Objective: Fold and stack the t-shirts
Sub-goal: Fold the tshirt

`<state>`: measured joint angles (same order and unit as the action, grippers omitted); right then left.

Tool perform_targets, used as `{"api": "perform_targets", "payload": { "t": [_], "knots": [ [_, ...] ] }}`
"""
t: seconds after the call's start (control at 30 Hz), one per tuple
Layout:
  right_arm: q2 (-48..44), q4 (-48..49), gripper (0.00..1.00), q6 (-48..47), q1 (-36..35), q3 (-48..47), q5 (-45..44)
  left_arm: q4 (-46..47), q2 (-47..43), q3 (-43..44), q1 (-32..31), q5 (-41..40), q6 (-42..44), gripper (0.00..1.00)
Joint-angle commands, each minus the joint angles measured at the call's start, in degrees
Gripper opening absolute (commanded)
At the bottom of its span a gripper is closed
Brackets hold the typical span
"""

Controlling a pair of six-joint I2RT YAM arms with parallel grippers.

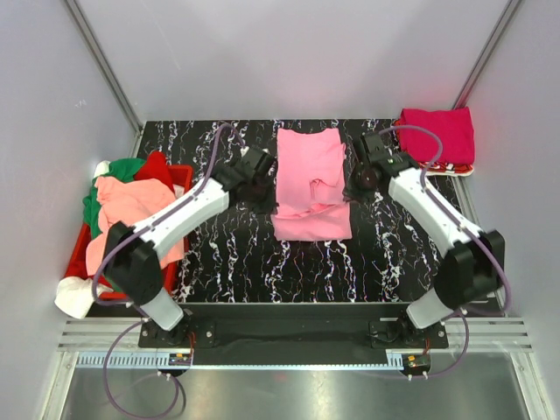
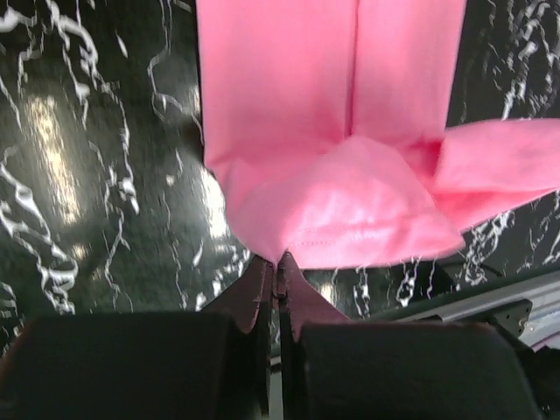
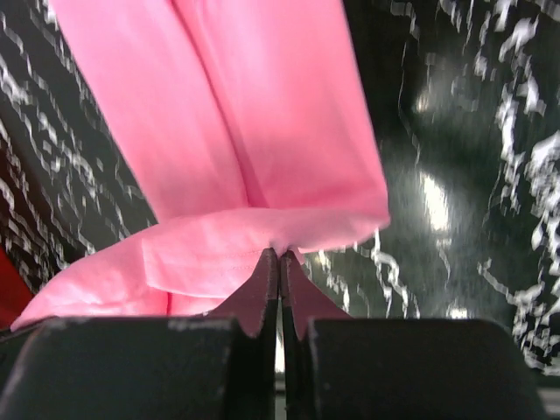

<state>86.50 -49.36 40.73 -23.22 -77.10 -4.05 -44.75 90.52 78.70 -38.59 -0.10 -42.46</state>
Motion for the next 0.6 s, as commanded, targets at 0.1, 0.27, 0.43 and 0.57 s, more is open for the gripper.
{"api": "perform_targets", "payload": {
  "t": [0.1, 0.27, 0.43, 0.57],
  "knots": [
    [12.1, 1.9, 0.0, -6.89, 4.67, -12.45, -0.96, -1.92, 10.1, 10.5, 7.02, 7.48, 6.51, 0.0],
    [19.22, 2.43, 0.0, -8.47, 6.87, -17.46, 0.98, -3.76, 18.72, 19.98, 10.19, 11.87, 9.67, 0.0],
    [23.36, 2.69, 0.0, -8.74, 7.49, -20.37, 1.68, -5.6, 26.54, 28.34, 11.08, 14.24, 12.57, 0.01],
    [27.22, 2.35, 0.0, -9.0, 8.37, -23.87, 2.21, -6.58, 30.94, 32.66, 12.22, 15.13, 13.19, 0.02]
  ]
}}
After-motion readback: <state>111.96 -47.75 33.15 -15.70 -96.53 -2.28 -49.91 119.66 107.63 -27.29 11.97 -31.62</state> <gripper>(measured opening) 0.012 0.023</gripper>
